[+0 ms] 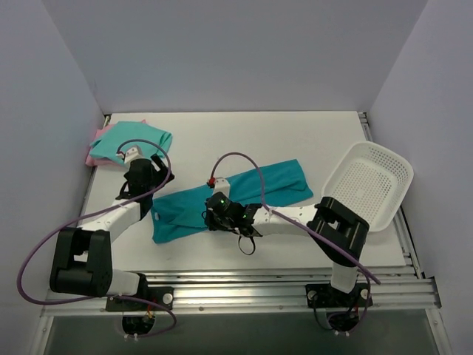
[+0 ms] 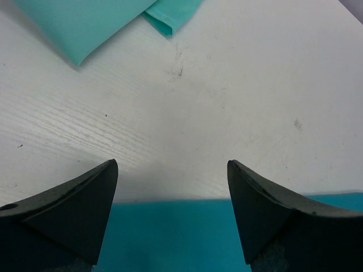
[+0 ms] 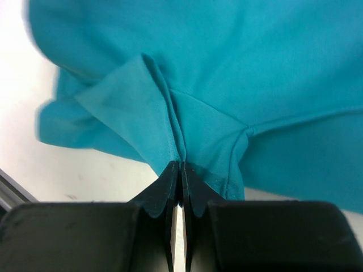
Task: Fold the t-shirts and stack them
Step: Fold the tshirt
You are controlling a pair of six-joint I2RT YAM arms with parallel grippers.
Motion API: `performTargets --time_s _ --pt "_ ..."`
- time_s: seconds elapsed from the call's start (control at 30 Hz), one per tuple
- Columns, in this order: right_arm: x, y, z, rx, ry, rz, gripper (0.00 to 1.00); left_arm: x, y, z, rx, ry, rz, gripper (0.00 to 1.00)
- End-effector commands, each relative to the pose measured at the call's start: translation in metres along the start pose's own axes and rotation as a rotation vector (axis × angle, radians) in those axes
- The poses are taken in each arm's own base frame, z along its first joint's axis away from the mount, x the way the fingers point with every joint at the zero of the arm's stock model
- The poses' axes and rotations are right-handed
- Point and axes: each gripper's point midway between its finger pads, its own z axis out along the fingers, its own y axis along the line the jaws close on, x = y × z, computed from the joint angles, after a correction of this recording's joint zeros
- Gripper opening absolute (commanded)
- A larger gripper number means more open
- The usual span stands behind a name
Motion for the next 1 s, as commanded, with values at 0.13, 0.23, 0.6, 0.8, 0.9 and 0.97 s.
performTargets --time_s 0.13,0.23,0.6,0.8,0.9,0.97 --pt "0.071 -0.007 0.008 0.043 0.084 -0.007 0.44 -0.010 -0.014 -0.008 0.052 -0.033 -0.002 0.86" --pt "0.082 0.003 0.009 0.050 0.095 -0.051 0.73 -0.008 -0.018 -0.012 0.062 -0.028 0.003 0.86" --pt "0.053 0.031 -0.008 0.050 0.017 -0.122 0.73 -0.012 -0.018 -0.027 0.051 -0.054 0.015 0.86" --pt "0.029 0.042 -0.006 0.068 -0.028 -0.171 0.72 -0.012 -0.019 -0.024 0.050 -0.058 0.014 0.86" --pt "0.018 0.043 0.001 0.079 -0.046 -0.190 0.71 -0.012 -0.019 -0.023 0.044 -0.061 0.015 0.86" --pt "0.004 0.051 0.006 0.062 -0.065 -0.187 0.71 -0.014 -0.019 -0.023 0.043 -0.069 0.013 0.86"
